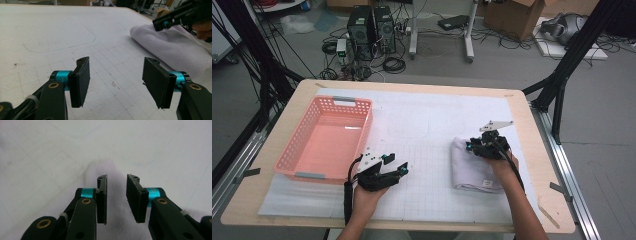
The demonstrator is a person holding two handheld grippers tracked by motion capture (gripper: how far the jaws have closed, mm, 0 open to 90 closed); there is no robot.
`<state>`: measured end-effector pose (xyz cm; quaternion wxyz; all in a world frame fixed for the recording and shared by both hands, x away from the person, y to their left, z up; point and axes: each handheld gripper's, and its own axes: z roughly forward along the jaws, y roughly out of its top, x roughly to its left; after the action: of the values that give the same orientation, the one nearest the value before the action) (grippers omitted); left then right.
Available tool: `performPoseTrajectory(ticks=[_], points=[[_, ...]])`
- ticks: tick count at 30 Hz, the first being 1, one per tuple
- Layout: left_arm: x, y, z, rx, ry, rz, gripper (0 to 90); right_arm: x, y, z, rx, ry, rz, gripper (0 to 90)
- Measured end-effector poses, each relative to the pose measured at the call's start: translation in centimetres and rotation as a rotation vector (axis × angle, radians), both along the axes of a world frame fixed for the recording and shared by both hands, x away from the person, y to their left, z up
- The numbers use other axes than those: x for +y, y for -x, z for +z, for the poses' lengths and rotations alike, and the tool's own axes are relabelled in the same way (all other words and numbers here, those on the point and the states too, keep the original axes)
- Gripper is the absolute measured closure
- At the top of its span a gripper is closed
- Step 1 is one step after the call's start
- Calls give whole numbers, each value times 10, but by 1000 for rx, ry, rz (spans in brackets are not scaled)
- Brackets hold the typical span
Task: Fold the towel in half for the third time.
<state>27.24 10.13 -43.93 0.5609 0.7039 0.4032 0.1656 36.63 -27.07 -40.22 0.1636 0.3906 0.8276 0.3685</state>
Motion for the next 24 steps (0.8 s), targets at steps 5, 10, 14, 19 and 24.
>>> performPoseTrajectory(ticks=[5, 10, 14, 19, 24], points=[[-1, 0, 0, -2, 0, -6, 394, 8, -25, 16, 6, -26, -19, 704], [0, 0, 0, -2, 4, -5, 394, 17, -41, 4, 88, -10, 9, 662], [1, -1, 1, -2, 4, -3, 394, 21, -46, -5, 142, -24, 35, 651], [0, 0, 0, 1, 2, -4, 394, 26, -49, -12, 168, -24, 66, 648], [0, 0, 0, 1, 0, -7, 394, 33, -52, -17, 188, -15, 90, 746]])
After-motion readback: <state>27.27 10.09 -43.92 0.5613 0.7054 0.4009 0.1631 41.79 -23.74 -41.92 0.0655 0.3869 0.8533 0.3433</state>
